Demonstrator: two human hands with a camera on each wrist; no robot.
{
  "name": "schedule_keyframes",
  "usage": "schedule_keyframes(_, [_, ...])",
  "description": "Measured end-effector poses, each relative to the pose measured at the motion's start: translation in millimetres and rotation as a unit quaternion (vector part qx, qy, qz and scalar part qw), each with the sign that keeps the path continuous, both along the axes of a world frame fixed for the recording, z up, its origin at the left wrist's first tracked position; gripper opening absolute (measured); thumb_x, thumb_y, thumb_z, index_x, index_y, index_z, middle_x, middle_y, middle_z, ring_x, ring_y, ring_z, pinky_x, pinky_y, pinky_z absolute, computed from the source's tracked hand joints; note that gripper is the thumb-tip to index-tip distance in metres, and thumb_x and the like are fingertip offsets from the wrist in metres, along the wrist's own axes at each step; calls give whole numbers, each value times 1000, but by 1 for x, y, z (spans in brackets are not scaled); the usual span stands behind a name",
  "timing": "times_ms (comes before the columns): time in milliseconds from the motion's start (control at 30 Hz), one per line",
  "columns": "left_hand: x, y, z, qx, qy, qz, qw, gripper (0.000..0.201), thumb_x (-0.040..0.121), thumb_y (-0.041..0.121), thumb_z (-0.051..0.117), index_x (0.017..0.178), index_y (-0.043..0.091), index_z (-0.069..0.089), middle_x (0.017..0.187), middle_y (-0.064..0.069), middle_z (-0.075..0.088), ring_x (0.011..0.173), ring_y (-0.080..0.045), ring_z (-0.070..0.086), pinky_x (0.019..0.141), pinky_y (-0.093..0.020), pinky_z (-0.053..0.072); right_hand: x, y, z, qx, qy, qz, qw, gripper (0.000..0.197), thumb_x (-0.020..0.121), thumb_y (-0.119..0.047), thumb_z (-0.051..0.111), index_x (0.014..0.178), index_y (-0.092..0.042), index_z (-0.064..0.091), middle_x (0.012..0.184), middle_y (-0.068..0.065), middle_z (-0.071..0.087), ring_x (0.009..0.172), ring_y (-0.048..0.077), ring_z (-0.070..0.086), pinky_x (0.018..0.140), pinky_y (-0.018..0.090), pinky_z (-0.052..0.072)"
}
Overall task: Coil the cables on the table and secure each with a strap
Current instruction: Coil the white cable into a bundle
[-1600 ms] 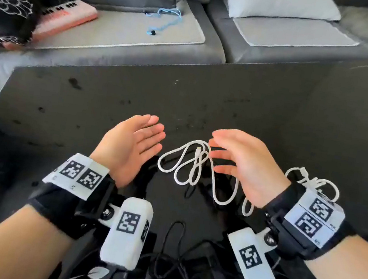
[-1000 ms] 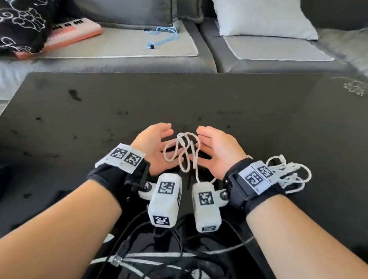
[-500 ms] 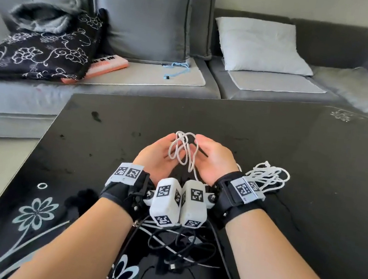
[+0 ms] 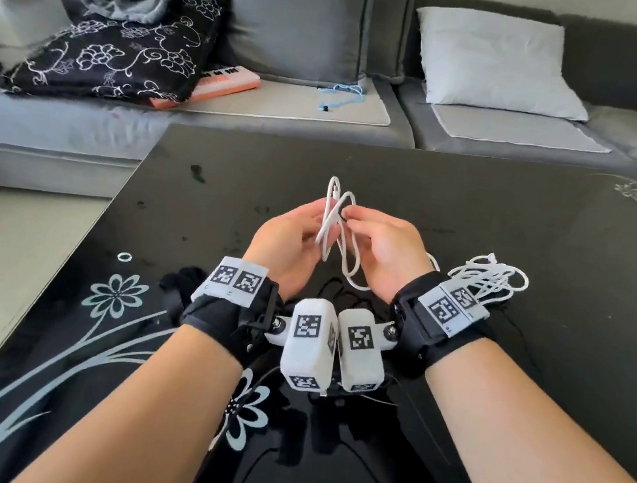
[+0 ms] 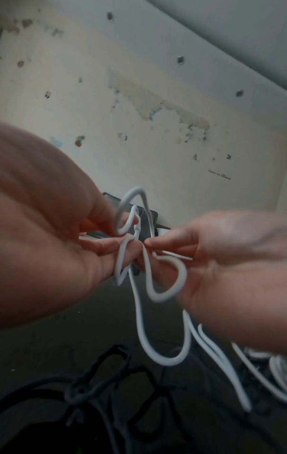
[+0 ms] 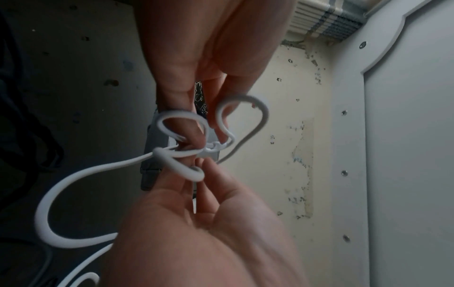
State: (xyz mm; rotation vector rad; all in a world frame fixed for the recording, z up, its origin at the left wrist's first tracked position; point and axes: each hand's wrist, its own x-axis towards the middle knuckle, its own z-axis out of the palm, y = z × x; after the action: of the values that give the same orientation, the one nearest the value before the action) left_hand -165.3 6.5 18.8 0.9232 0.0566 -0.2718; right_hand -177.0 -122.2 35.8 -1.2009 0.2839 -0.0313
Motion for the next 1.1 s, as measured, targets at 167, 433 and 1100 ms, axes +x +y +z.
schedule_keyframes(167, [-1, -1, -9, 73, -22, 24, 997, 29, 93, -4, 60, 122, -4, 62, 107, -18, 72, 80, -18, 71, 71, -24, 57, 2, -5, -3, -20, 6, 24, 999, 26, 90, 14, 53, 114, 16, 64, 104, 32, 66, 82, 32, 67, 76, 32, 58])
schedule_keyframes(433, [-2, -3, -8, 216, -86, 44, 972, 16, 91, 10, 68, 105, 8, 75, 97, -23, 74, 76, -24, 68, 68, -32, 57, -7, -11, 4, 12, -3, 63, 998, 22, 94, -3, 60, 109, 11, 68, 94, 21, 73, 84, 27, 72, 77, 35, 62])
schedule_keyframes(1100, [-3, 31, 11, 79, -2, 57, 995, 21, 97, 16, 63, 115, 7, 66, 103, -6, 77, 92, -16, 75, 82, -32, 57, -1, -42, 8, -40, 2, 13, 999, 30, 98, -23, 60, 127, -16, 65, 124, -8, 66, 125, 14, 57, 108, 41, 45])
